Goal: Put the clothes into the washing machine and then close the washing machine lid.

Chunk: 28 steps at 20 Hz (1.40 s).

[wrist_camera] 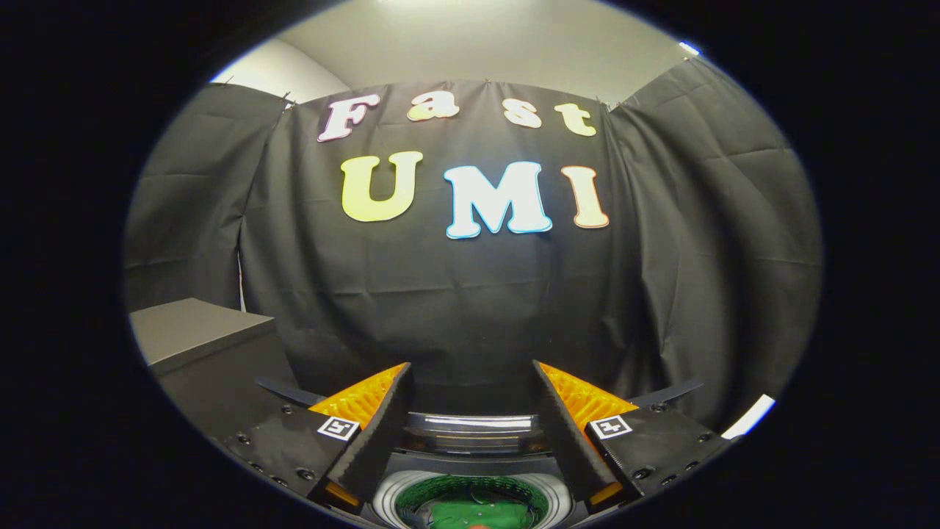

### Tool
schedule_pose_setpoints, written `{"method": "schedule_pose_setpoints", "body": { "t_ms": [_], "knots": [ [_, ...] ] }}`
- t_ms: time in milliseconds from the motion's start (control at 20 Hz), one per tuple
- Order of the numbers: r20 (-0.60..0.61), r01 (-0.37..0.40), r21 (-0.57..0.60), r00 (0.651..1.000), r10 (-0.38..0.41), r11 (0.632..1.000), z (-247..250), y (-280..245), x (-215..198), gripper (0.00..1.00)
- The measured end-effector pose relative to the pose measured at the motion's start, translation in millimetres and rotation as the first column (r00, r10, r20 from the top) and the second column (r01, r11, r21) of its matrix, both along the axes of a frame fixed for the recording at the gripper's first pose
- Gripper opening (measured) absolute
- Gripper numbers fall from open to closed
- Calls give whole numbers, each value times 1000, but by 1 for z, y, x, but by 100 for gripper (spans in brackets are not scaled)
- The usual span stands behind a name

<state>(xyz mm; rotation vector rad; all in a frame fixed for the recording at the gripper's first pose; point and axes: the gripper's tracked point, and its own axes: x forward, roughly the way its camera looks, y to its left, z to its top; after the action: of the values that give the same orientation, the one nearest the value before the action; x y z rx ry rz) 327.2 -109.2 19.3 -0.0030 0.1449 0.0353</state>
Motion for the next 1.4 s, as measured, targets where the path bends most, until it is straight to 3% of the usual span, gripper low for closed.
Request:
{"method": "schedule_pose_setpoints", "body": {
  "t_ms": [450,550,650,1000,1100,1400],
  "knots": [
    [40,20,11,999,-20,1000,-24,-1,-40,98],
    [-40,-25,81,999,28,996,-45,11,-55,93],
    [-43,-42,128,998,48,991,-53,16,-70,88],
    [-59,-31,39,998,33,999,-80,5,-103,87],
    [-55,-23,16,998,24,1000,-82,7,-115,93],
    [-6,-15,22,1000,15,1000,-84,31,-191,93]
  ]
}}
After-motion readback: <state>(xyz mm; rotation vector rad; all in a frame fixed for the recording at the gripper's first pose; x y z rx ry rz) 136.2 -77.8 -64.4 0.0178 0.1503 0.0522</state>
